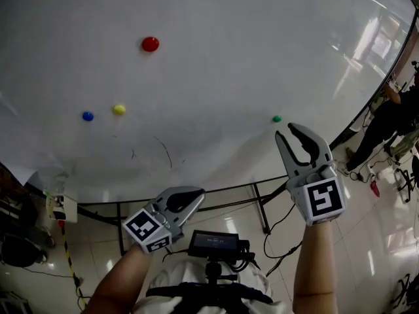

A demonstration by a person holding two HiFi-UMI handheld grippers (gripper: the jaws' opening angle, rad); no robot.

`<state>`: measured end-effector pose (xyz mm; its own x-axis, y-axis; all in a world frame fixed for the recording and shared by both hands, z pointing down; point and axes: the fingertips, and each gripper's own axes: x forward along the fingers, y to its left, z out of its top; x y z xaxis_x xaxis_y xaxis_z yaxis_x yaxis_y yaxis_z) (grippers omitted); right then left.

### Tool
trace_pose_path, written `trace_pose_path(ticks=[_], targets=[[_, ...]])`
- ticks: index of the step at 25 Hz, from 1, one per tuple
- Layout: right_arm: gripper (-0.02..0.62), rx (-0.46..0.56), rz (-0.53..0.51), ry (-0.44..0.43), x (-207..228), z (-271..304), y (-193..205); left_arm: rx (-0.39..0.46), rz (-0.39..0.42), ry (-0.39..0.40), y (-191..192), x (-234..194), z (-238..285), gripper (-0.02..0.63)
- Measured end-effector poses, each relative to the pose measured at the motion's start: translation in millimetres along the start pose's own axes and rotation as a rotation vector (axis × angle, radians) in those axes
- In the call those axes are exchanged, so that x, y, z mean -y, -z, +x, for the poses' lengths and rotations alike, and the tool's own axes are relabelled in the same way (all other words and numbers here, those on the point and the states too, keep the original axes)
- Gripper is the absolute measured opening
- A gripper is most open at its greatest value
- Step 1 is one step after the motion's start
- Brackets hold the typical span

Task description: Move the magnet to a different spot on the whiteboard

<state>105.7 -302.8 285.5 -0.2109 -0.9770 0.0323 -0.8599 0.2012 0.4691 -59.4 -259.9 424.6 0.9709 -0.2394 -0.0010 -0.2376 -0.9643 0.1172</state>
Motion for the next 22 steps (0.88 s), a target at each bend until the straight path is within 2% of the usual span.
trace_pose_path(ticks=[3, 5, 7, 8, 18, 22], targets=[[0.115, 0.047, -0.028, -0.026, 2, -13, 1, 0.005, -0.022, -0.053, 2, -2, -1, 0.032], [0.098, 0.080, -0.009, -0.050, 2, -24, 3, -0.002, -0.041, -0.092, 6, 2, -4, 0.032], [0.046, 0.109, 0.051, -0.077, 2, -38, 7, -0.011, -0.045, -0.116, 9, 10, -5, 0.032], [0.040, 0.124, 0.087, -0.094, 2, -45, 8, -0.014, -0.044, -0.126, 10, 15, -4, 0.032], [0.040, 0.178, 0.277, -0.189, 11, -104, 34, -0.031, -0.027, -0.191, 8, 74, 15, 0.032], [0.040, 0.186, 0.386, -0.224, 5, -127, 49, -0.031, -0.025, -0.228, 5, 97, 14, 0.032]])
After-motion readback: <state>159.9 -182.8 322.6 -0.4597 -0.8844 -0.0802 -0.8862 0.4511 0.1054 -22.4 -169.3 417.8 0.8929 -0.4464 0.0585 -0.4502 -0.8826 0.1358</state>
